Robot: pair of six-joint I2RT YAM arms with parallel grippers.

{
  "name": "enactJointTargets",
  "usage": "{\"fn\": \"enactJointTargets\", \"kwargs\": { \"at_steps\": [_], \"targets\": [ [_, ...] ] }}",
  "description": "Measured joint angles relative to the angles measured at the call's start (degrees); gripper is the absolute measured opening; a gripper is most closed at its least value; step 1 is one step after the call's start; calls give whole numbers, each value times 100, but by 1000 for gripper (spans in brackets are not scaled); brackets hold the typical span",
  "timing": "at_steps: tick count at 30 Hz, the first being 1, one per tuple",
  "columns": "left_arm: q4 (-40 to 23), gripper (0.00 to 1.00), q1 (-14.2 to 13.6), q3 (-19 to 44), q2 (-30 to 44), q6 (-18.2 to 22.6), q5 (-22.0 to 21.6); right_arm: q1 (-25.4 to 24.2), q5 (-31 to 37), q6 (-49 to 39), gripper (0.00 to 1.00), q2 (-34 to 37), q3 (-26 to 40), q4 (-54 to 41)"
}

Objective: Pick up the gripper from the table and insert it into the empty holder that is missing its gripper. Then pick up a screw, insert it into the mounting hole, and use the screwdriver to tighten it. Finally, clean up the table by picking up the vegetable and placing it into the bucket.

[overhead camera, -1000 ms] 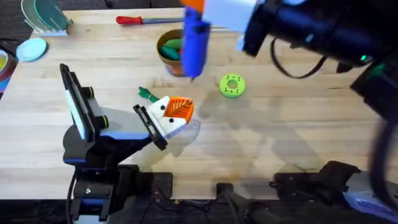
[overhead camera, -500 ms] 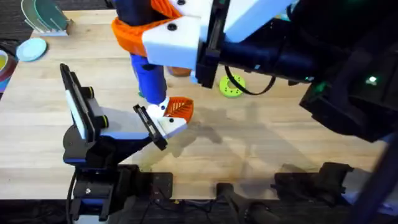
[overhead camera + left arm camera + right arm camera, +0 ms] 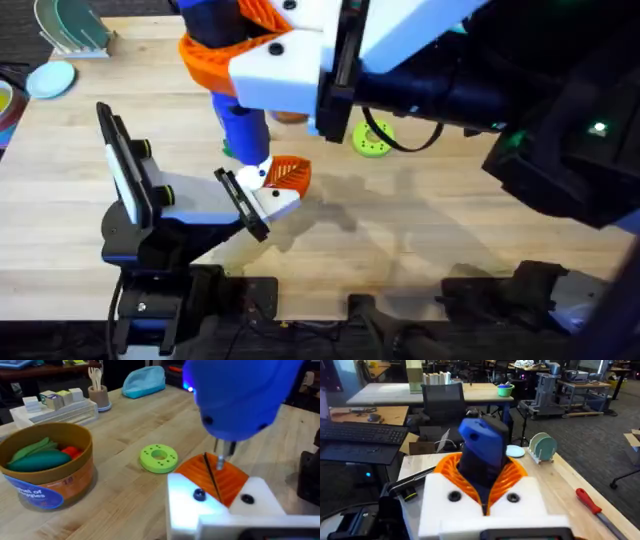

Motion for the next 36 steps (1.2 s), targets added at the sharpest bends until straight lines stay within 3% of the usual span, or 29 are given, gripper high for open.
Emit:
{"fn": "enactJointTargets", "kwargs": {
  "at_steps": [30, 36],
  "targets": [
    [-11, 13, 0, 2, 2, -5, 2, 0, -39, -147, 21, 362, 2, -152],
    [-7, 13, 0, 2, 1, -2, 2, 0, -39, -88, 21, 365, -4, 650]
  ]
}}
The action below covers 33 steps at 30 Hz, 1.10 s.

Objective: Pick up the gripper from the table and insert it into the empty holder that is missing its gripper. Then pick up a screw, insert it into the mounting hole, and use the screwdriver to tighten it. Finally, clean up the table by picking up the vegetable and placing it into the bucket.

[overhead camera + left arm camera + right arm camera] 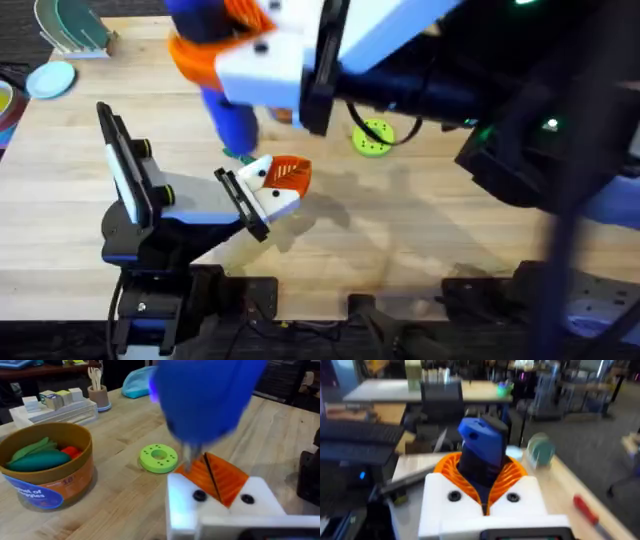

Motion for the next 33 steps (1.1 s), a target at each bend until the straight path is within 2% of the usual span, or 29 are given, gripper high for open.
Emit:
{"fn": "enactJointTargets", "kwargs": {
  "at_steps": [3, 6, 10, 14, 18, 22, 28, 33],
  "targets": [
    [1, 13, 0, 0, 1, 0, 0, -25, -3, 114, 21, -2, 0, 748],
    [2, 13, 0, 0, -1, 0, 0, -109, -17, 134, 21, -11, 0, 918],
    [2, 13, 0, 0, 0, 0, 0, -303, -71, 13, 21, -11, 0, 524],
    [1, 13, 0, 0, 0, 0, 0, -678, 161, -837, 21, -13, 0, -616],
    [2, 13, 0, 0, -1, 0, 0, -1239, 1171, -2121, 21, 17, 0, -2032],
    [2, 13, 0, 0, -1, 2, 0, -1881, 2584, -3395, 21, 257, 0, -3152],
    [2, 13, 0, 0, 1, 0, 0, -2610, 4056, -4735, 21, 1064, 0, -3869],
    [2, 13, 0, 0, -1, 0, 0, -2827, 4745, -5801, 21, 1846, 0, -3881]
  ]
}}
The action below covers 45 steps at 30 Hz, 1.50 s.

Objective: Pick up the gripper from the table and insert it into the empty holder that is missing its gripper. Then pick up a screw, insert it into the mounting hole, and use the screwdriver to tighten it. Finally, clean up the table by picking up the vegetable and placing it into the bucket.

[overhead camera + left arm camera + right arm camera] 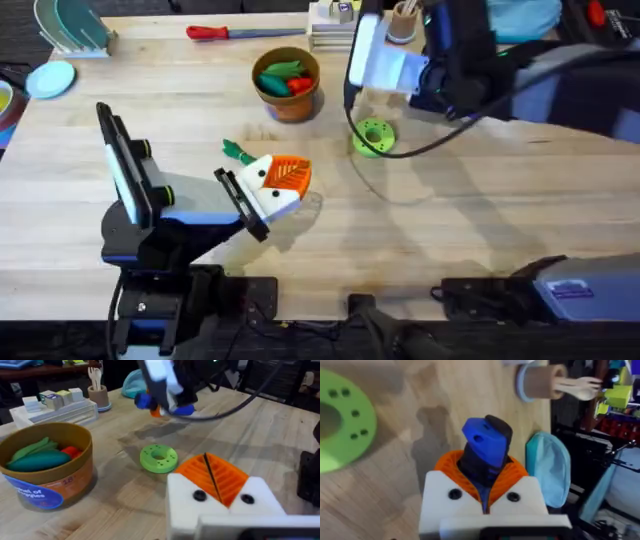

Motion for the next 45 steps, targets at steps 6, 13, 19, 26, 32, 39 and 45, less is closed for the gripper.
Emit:
{"fn": "enactJointTargets", "kwargs": {
  "at_steps": [6, 13, 19, 26, 32, 39, 45],
  "targets": [
    [0, 13, 0, 0, 0, 0, 0, -115, 272, -595, 21, 820, 0, 19],
    [0, 13, 0, 0, 0, 0, -1, -71, 380, -779, 31, 1013, 9, 48],
    [0, 13, 0, 0, 0, 2, 0, -38, 392, -839, 718, 1013, 98, 114],
    [1, 21, 0, 0, 2, 10, -2, -7, 498, -685, 993, 939, 225, -177],
    [2, 708, 0, 0, 2, 40, -6, 50, 616, 176, 992, 898, 223, -289],
    [42, 993, 0, -3, 1, 73, -52, 145, 292, 1426, 993, 577, 210, -410],
    [455, 993, 0, 22, 0, -288, -555, 145, -109, 2221, 994, -122, 219, -405]
  ]
}}
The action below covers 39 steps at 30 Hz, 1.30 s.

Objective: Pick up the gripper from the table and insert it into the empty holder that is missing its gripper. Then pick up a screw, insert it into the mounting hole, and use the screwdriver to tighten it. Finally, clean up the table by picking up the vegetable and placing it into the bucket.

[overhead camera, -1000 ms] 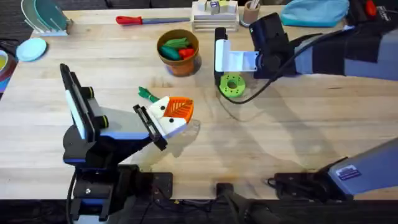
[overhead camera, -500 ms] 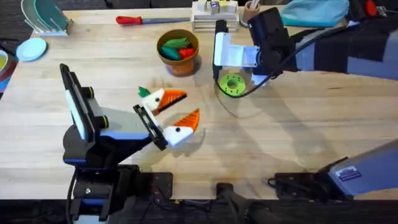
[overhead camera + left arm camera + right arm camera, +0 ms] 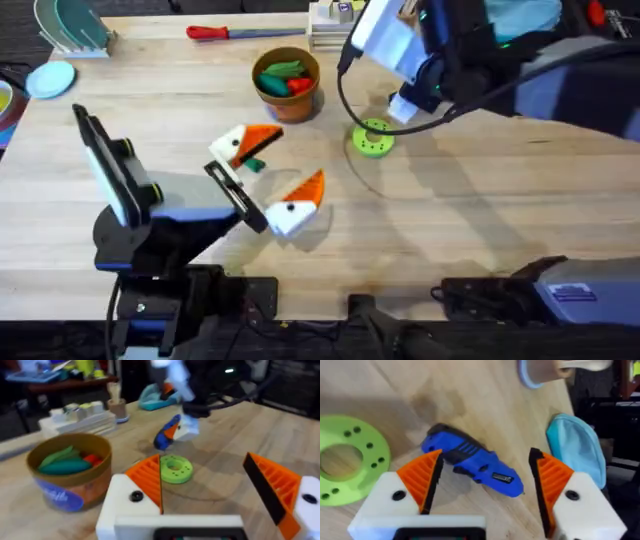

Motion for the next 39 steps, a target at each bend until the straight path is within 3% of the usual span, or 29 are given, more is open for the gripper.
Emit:
{"fn": "enactJointTargets", "kwargs": {
  "at_steps": [6, 11, 15, 20, 25, 30, 35, 39],
  "targets": [
    [-1300, 992, 0, 905, 2, -634, -1277, 0, -142, 287, 994, -339, 13, 2],
    [-3186, 993, 0, 2413, 359, -929, -2630, 28, -186, 366, 993, -343, 13, -2],
    [-4233, 993, 0, 3468, 1379, -1041, -3397, 168, -203, 397, 994, -343, 13, 0],
    [-5448, 993, 2, 4716, 3347, -1041, -4219, 339, -215, 396, 994, -343, 13, 13],
    [-5820, 993, 0, 5668, 5282, -1019, -4446, 348, -225, 398, 995, -344, 13, 19],
    [-5934, 993, 0, 5925, 6549, -1097, -4434, 348, -225, 398, 994, -343, 13, 22],
    [-6097, 993, 0, 5925, 7480, -1955, -4422, 348, -225, 398, 993, -343, 13, 20],
    [-5803, 993, 0, 5925, 7988, -2554, -4422, 348, -225, 398, 994, -344, 13, 22]
  ]
}}
